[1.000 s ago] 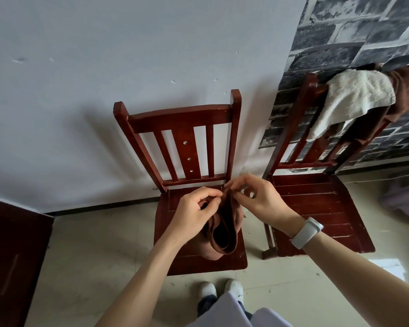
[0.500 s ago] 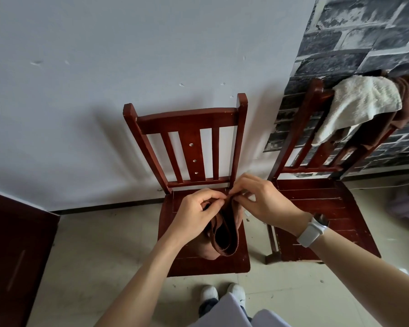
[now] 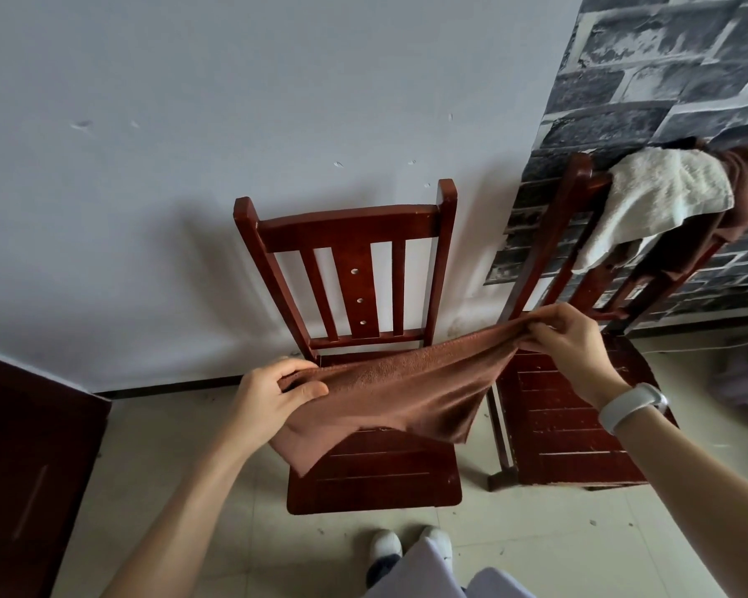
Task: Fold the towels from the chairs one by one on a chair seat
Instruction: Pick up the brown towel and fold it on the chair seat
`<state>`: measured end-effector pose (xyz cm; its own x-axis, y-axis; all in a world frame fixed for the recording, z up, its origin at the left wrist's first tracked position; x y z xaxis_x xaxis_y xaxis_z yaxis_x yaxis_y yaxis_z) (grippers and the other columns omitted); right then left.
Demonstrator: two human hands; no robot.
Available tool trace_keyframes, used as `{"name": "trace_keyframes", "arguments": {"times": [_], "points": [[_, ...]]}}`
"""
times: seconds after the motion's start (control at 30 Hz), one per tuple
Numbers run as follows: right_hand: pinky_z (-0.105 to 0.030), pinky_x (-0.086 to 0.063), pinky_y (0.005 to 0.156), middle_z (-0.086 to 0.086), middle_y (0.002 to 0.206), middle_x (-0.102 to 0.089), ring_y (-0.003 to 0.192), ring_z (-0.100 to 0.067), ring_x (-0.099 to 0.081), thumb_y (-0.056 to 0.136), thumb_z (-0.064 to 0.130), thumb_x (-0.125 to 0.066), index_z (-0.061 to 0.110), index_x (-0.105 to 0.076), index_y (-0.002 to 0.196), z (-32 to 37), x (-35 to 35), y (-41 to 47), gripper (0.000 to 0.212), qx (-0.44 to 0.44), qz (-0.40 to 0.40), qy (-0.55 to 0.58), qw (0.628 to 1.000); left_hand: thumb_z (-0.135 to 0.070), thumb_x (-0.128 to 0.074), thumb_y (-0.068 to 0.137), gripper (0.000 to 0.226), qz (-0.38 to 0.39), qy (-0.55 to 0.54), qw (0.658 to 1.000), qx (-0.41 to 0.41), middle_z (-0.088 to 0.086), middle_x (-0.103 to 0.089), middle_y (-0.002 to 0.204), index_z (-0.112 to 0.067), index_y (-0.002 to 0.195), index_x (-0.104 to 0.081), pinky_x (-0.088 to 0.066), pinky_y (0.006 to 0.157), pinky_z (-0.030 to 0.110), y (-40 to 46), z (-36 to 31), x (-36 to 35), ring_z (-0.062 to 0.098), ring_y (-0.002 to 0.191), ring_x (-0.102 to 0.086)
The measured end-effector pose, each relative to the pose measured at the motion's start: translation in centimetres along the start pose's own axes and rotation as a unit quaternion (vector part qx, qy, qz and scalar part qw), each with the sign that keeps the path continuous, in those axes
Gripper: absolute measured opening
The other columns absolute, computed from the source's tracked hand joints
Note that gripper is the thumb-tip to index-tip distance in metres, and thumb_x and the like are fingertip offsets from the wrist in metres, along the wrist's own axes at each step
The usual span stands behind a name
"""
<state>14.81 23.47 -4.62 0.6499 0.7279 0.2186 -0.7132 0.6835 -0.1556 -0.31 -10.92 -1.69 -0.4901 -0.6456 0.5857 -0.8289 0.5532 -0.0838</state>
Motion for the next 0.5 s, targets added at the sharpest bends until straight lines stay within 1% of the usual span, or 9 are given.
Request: {"name": "trace_keyframes", "arguments": {"times": [0.1,0.17,0.23,0.3,0.4,0.5], "points": [[-0.015,-0.056,0.065,-0.009,0.092,-0.062,0.071,-0.015,-0.069,0.088,-0.007,-0.048,0.009,-0.061,0.102,0.0,-0.6,0.0,0.024,0.015,0.015,-0.027,0.999,-0.013,-0.073,0.074,0.02,-0.01,0.017,1.0,0.005,-0.009,-0.063,0.085,-0.014,0.094,-0.07,-0.041,0.07,0.005,0.0,0.8,0.1,0.005,0.082,-0.059],[-0.015,-0.056,0.069,-0.012,0.096,-0.064,0.079,-0.018,-0.068,0.088,-0.007,-0.049,0.008,-0.064,0.101,0.2,-0.8,0.0,0.025,0.02,0.024,-0.043,0.999,-0.007,-0.072,0.075,0.019,-0.028,0.038,0.999,0.01,-0.01,-0.061,0.083,-0.011,0.093,-0.07,-0.041,0.071,0.009,0.0,1.6,0.6,0.008,0.081,-0.058],[-0.016,-0.056,0.073,-0.013,0.096,-0.065,0.082,-0.021,-0.068,0.086,-0.007,-0.051,0.005,-0.065,0.098,0.4,-0.8,-0.1,0.022,0.027,0.032,-0.077,0.996,-0.002,-0.071,0.074,0.018,-0.05,0.058,0.997,0.014,-0.006,-0.061,0.083,-0.008,0.091,-0.071,-0.039,0.072,0.011,-0.1,2.4,1.1,0.012,0.082,-0.058],[-0.024,-0.057,0.078,-0.012,0.094,-0.066,0.084,-0.023,-0.067,0.084,-0.005,-0.056,0.003,-0.065,0.099,0.5,-1.1,-0.5,0.019,0.041,0.047,-0.13,0.99,0.002,-0.071,0.073,0.017,-0.068,0.08,0.994,0.013,0.0,-0.062,0.083,-0.006,0.088,-0.071,-0.039,0.072,0.016,-0.2,2.8,1.3,0.015,0.08,-0.057],[-0.033,-0.052,0.084,-0.013,0.096,-0.066,0.087,-0.023,-0.065,0.082,0.0,-0.063,0.002,-0.064,0.1,0.7,-1.8,-1.2,0.019,0.074,0.067,-0.221,0.97,0.003,-0.072,0.071,0.016,-0.082,0.123,0.989,-0.001,0.005,-0.064,0.084,-0.005,0.085,-0.072,-0.041,0.074,0.025,-0.2,3.1,1.2,0.016,0.077,-0.057],[-0.038,-0.053,0.082,-0.02,0.09,-0.066,0.083,-0.03,-0.065,0.081,-0.004,-0.062,-0.003,-0.065,0.093,0.9,-2.0,-1.7,0.012,0.112,0.06,-0.262,0.957,-0.002,-0.072,0.073,0.015,-0.073,0.181,0.981,-0.002,0.005,-0.065,0.085,-0.007,0.087,-0.072,-0.045,0.073,0.03,-0.1,3.9,1.3,0.017,0.076,-0.057]]}}
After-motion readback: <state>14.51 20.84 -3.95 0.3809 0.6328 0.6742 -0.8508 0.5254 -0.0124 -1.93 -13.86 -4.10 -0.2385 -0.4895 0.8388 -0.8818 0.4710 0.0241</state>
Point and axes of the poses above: each hand's wrist, its own y-axis towards the middle knuckle, its own x-axis out of the back of the hand, z = x × y, the point moved 7 cm from there along y, towards the middle knuckle
